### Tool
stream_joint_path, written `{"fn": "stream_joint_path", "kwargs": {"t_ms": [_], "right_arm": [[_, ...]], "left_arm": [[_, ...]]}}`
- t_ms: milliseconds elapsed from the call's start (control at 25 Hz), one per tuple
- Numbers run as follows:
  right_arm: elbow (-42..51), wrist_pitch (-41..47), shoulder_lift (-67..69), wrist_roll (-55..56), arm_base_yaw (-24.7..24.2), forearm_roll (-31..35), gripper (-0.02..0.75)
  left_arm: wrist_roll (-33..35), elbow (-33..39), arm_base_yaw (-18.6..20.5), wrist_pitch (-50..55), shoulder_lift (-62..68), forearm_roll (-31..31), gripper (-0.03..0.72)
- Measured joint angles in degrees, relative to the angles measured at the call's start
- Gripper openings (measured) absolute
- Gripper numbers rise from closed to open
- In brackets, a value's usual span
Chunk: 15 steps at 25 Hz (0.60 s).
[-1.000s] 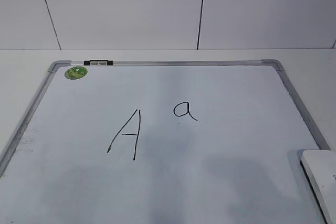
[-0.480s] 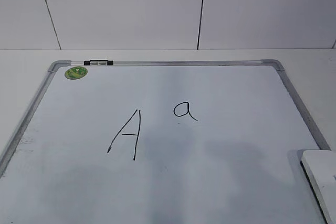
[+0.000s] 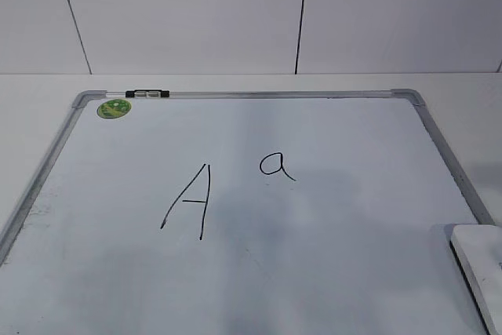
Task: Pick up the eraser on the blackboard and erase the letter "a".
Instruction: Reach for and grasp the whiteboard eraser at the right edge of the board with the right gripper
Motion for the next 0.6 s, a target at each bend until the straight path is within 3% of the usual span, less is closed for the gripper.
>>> {"fn": "stream_joint_path", "kwargs": {"t_ms": [400,600], "right_arm": [[-1.9,0.8,6.5,0.0,0.0,4.9,0.65],[-1.9,2.1,9.5,0.0,0.0,8.1,0.666]], "left_arm": [[0.0,0.0,0.0,0.0,0.0,0.0,0.235],[0.0,0.0,0.0,0.0,0.0,0.0,0.235]]}}
